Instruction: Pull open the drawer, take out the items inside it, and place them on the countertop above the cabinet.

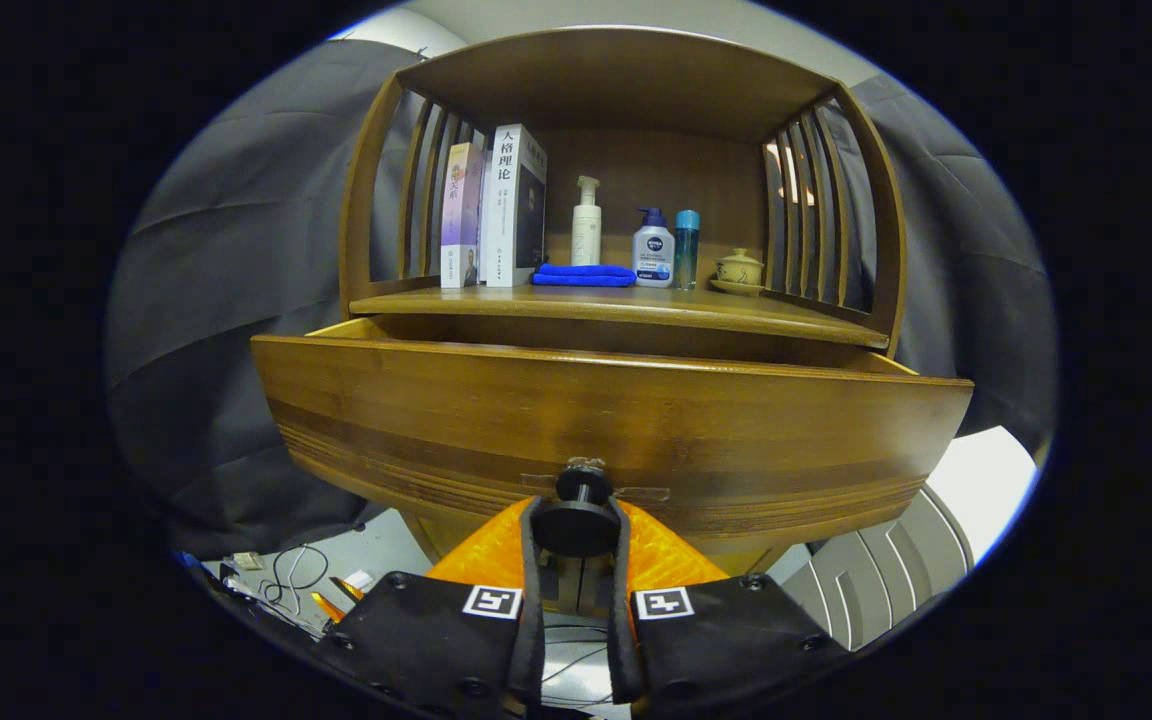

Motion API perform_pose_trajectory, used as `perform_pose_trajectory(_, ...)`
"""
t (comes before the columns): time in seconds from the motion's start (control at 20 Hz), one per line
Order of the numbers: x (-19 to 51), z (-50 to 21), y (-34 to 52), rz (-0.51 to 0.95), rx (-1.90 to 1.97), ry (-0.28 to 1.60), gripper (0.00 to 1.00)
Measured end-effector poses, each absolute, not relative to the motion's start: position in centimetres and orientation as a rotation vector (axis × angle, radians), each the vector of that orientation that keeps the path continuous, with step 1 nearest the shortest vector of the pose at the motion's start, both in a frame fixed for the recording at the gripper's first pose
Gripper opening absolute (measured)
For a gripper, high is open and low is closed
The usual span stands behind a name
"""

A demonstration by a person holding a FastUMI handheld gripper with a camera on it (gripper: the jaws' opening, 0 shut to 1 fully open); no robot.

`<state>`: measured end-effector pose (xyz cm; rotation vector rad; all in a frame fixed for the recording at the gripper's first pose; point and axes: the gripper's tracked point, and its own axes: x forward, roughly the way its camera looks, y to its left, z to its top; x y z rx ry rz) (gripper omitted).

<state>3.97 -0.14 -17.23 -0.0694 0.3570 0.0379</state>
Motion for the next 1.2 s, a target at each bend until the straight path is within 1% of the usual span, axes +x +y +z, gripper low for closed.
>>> perform_pose_trajectory(0.75, -2.7, -18.0, 0.4, 0.073, -0.107, 0.38, 0.27)
perform_pose_trajectory(0.95, -3.3, -17.9, 0.7, 0.083, -0.141, 0.356, 0.27)
perform_pose_trajectory(1.05, -3.5, -17.3, 1.0, 0.089, -0.156, 0.325, 0.37)
perform_pose_trajectory(1.2, -3.5, -12.8, 2.5, 0.143, -0.157, 0.173, 0.52)
